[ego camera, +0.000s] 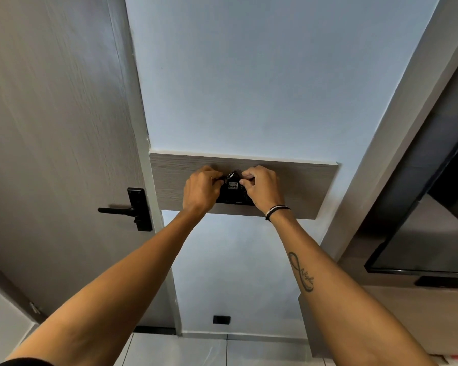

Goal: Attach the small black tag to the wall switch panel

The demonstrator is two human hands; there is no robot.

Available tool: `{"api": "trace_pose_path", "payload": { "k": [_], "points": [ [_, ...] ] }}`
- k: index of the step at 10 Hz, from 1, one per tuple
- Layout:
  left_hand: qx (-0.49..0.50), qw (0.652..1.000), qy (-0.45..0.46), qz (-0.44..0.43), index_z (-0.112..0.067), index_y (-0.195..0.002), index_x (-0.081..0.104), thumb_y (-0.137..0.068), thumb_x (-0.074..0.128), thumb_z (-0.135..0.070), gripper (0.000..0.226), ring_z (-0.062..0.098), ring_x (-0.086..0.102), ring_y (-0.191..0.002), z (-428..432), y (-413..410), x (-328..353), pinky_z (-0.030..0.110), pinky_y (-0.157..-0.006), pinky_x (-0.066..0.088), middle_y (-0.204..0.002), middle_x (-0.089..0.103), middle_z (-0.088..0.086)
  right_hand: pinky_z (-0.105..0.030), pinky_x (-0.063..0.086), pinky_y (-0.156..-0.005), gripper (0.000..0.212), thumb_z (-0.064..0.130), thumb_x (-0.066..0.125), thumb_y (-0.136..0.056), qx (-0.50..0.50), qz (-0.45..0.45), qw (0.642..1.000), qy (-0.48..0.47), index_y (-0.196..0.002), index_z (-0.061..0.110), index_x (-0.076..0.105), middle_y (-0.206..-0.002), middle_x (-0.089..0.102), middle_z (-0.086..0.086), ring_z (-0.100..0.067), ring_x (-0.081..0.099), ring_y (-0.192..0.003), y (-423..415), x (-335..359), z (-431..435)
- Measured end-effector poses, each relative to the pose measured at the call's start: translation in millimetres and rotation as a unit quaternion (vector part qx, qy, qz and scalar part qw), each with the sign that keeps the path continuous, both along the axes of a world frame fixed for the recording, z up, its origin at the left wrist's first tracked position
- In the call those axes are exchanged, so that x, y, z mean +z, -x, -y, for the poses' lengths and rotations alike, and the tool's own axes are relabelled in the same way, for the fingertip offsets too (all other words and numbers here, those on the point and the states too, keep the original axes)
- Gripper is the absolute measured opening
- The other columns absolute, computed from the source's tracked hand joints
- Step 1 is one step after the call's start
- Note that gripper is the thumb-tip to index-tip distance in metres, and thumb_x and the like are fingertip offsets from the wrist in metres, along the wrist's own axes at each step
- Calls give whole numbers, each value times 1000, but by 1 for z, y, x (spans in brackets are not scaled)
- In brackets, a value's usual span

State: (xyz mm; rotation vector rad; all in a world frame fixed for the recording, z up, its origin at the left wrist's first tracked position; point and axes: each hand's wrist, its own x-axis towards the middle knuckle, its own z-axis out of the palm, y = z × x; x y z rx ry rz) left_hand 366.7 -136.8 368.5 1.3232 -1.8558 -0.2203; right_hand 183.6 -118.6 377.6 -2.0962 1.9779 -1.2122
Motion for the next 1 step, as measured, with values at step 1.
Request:
{"api": "trace_pose_path", "payload": {
  "k": [1],
  "points": [
    [24,995,48,83,-14,-121,80,-97,72,-19,25,36,69,-108,-1,-11,-3,48,-77,60,-125,73,7,-41,58,-76,13,25,71,-96,-53,-99,993,31,-98,14,78,-100,74,-6,-31,65,-97,10,2,-9]
  ]
}}
